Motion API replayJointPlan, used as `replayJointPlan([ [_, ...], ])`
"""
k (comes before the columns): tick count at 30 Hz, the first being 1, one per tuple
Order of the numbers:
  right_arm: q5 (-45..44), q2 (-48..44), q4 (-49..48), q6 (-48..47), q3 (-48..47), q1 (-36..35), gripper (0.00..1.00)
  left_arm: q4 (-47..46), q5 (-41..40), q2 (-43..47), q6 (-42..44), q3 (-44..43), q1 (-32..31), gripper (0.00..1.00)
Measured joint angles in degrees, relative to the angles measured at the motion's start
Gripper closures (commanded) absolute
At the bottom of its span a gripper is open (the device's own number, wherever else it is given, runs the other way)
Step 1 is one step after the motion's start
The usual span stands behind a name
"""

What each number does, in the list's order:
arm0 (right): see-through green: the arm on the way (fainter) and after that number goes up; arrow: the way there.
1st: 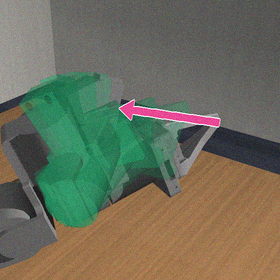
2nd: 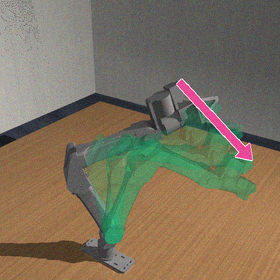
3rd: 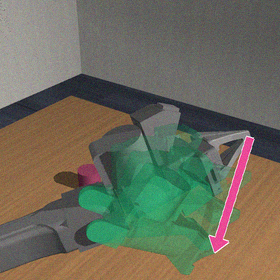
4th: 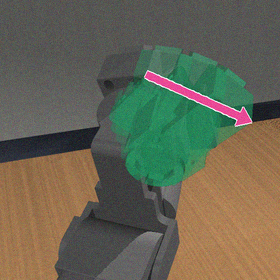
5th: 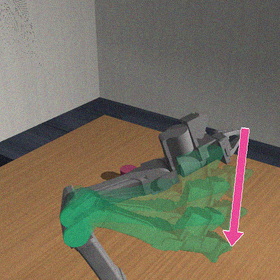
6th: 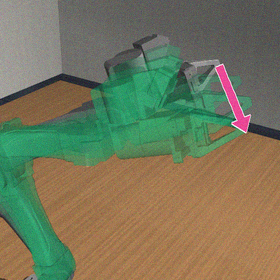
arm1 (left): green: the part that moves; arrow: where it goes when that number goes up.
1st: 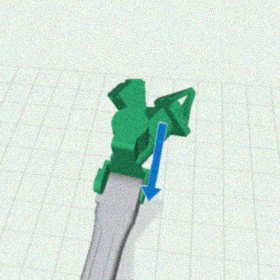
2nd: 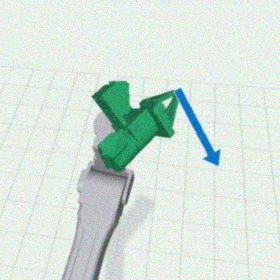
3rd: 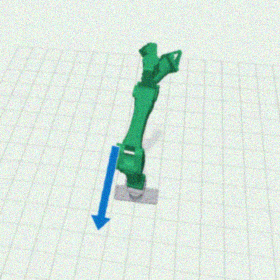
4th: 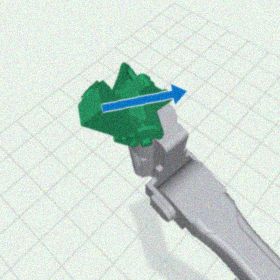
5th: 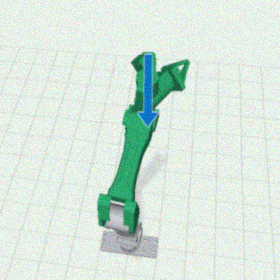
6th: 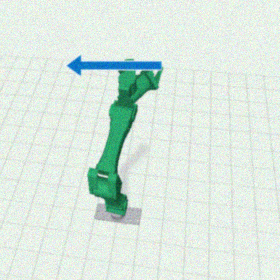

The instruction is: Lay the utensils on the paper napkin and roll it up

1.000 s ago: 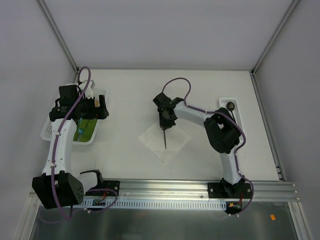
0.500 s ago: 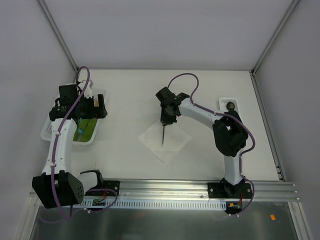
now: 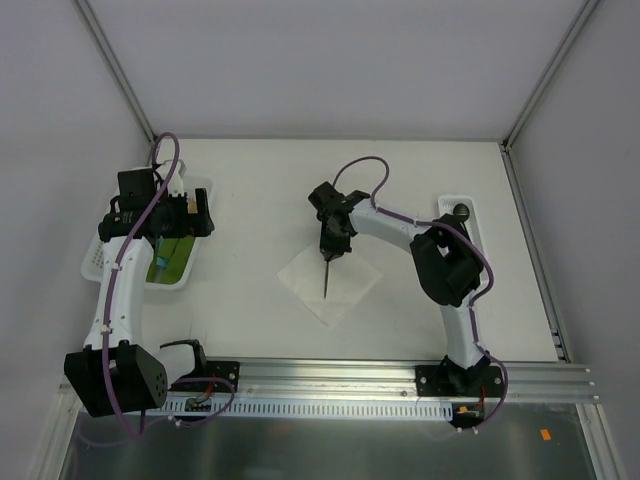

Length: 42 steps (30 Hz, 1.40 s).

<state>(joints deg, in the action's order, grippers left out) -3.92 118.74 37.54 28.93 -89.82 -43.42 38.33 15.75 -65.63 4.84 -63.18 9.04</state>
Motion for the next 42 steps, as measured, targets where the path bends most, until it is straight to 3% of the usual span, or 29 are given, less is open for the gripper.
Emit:
replayJointPlan([
  [42,0.9,3.2,0.0,-3.2,-2.8,0.9,1.00,0.0,0.0,-0.9,0.0,0.0,0.0,0.01],
])
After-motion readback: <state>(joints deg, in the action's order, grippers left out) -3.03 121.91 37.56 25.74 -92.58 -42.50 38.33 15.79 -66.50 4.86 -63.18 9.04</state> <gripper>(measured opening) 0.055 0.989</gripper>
